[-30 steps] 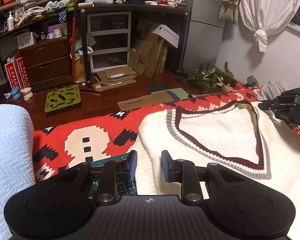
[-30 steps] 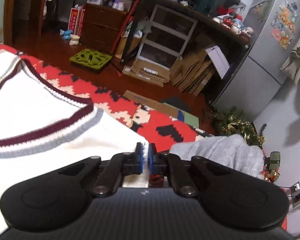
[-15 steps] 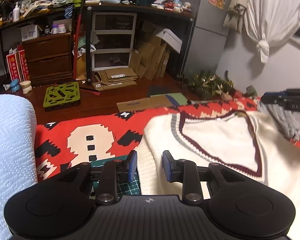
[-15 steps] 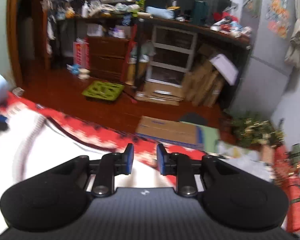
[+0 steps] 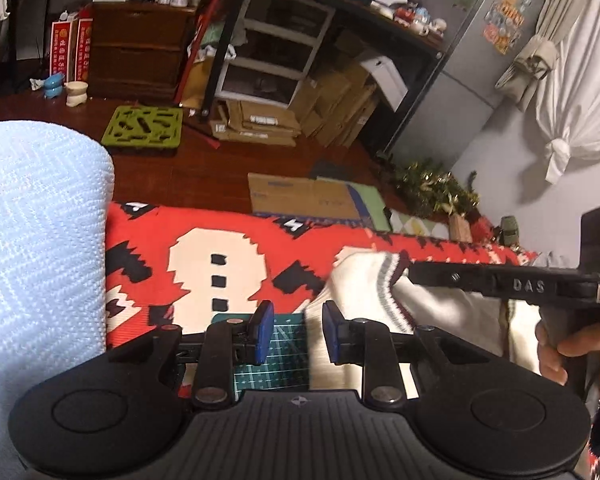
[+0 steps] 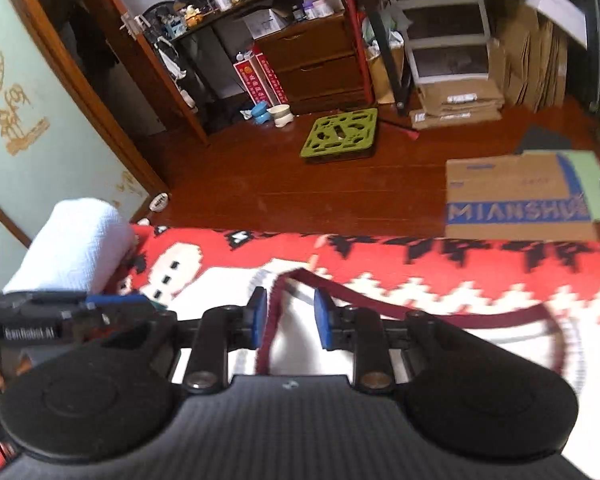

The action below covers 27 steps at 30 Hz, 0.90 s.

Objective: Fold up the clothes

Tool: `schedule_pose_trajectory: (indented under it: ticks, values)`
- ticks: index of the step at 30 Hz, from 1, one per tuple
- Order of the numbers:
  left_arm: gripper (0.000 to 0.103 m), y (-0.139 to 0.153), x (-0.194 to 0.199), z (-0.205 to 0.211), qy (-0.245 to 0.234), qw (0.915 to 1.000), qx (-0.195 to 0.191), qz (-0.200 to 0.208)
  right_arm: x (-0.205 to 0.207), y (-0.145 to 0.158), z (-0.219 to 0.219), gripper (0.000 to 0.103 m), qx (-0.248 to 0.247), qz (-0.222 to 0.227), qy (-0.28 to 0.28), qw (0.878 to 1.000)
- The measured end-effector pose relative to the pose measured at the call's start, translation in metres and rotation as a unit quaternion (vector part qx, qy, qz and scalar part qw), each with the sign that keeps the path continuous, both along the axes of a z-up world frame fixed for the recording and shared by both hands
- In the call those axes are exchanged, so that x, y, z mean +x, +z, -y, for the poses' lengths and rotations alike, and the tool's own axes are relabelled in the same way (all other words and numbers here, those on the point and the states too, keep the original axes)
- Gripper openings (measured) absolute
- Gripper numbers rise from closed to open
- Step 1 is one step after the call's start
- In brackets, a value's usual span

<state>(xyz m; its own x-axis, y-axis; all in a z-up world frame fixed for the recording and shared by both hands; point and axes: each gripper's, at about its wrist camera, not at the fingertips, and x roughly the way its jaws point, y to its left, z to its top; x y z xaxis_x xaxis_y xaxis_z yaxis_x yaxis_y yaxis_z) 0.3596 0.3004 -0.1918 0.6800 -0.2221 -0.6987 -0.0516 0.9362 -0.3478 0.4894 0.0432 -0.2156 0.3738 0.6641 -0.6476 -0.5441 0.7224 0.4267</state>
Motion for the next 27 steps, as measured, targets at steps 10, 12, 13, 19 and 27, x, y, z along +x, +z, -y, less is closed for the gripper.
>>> schedule_pose_trajectory:
  ticks: [10, 12, 13, 19, 27]
  values:
    - [0.028, -0.011, 0.004, 0.006, -0.025, 0.9996, 0.012, -0.002, -0.002, -0.011, -0.017, 0.001, -0.042, 0.045, 0.009, 0.998]
    - [0.029, -0.012, 0.007, 0.008, -0.031, 0.9995, 0.001, 0.001, -0.004, -0.012, -0.015, 0.001, -0.058, 0.053, 0.016, 0.997]
    - [0.029, -0.013, 0.008, 0.008, -0.034, 0.9994, -0.006, 0.002, -0.005, -0.012, -0.014, 0.001, -0.064, 0.056, 0.019, 0.996]
    - [0.027, -0.015, 0.021, 0.017, -0.049, 0.9987, -0.018, 0.001, -0.007, -0.016, -0.015, 0.001, -0.077, 0.067, 0.028, 0.994]
    - [0.0, -0.005, 0.013, 0.055, -0.093, 0.9886, 0.115, 0.027, -0.012, -0.014, -0.016, 0.001, -0.088, 0.085, 0.036, 0.992]
